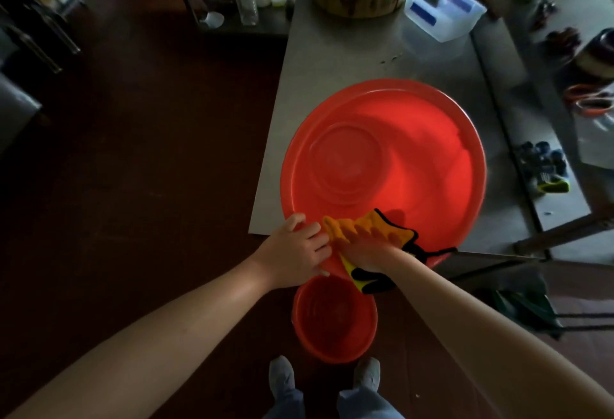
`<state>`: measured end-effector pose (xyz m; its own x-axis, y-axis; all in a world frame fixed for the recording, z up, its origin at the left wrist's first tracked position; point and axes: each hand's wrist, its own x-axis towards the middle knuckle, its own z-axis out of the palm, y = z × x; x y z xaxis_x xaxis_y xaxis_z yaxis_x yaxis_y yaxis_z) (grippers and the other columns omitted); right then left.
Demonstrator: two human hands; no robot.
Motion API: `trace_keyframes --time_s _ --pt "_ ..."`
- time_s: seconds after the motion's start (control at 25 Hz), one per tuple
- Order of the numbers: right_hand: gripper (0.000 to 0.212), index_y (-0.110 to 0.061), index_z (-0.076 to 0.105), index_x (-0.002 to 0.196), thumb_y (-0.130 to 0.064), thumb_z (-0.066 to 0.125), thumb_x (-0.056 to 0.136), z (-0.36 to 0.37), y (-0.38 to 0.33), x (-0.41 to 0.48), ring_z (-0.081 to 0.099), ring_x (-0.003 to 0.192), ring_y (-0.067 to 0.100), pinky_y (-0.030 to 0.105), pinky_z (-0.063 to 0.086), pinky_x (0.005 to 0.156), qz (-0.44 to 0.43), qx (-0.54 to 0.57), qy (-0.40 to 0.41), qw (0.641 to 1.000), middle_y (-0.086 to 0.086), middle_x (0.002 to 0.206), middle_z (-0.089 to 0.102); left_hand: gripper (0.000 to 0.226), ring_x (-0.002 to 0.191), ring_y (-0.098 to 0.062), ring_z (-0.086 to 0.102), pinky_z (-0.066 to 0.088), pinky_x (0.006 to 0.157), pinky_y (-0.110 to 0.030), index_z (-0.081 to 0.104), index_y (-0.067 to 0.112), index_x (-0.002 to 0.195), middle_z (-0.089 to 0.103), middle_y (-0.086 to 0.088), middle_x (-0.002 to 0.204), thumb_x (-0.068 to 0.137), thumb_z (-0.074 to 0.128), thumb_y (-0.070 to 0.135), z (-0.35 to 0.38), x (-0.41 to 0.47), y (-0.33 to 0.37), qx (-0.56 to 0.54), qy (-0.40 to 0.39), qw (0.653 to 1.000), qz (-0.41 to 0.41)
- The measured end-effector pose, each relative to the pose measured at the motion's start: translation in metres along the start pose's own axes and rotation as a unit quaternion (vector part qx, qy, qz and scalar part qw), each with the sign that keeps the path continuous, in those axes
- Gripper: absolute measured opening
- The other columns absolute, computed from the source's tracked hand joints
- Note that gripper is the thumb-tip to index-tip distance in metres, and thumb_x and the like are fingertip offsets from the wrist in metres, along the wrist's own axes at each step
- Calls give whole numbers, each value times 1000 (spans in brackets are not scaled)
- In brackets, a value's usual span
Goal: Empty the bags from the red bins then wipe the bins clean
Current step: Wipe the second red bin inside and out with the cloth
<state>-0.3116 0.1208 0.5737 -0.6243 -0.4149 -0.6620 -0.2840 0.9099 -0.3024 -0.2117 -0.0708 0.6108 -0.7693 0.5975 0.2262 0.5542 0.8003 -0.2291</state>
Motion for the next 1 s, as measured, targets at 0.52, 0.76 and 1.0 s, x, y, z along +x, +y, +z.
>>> trace_keyframes --time_s 0.52,0.76,1.0 --pt "91 -59 12 152 -93 -4 69 -20 -2 107 17 154 29 66 4 117 54 7 -22 998 -14 167 15 38 96 -21 54 35 95 -45 68 21 95 62 5 92 93 57 57 7 6 13 -5 11 999 -46" --pt "59 -14 46 148 -52 30 105 -52 -31 22 37 144 31 46 24 116 23 -7 -41 999 11 156 42 41 96 -23 56 40 92 -49 70 21 95 65 4 94 91 56 59 -4 10 -7 -40 -6 997 -68" --pt "65 -30 24 159 -58 37 102 -47 -24 -63 25 151 27 38 20 120 -52 -52 -43 996 6 166 24 40 106 -24 55 35 99 -51 71 27 102 66 6 108 86 61 62 -16 0 -32 -29 -92 995 -8"
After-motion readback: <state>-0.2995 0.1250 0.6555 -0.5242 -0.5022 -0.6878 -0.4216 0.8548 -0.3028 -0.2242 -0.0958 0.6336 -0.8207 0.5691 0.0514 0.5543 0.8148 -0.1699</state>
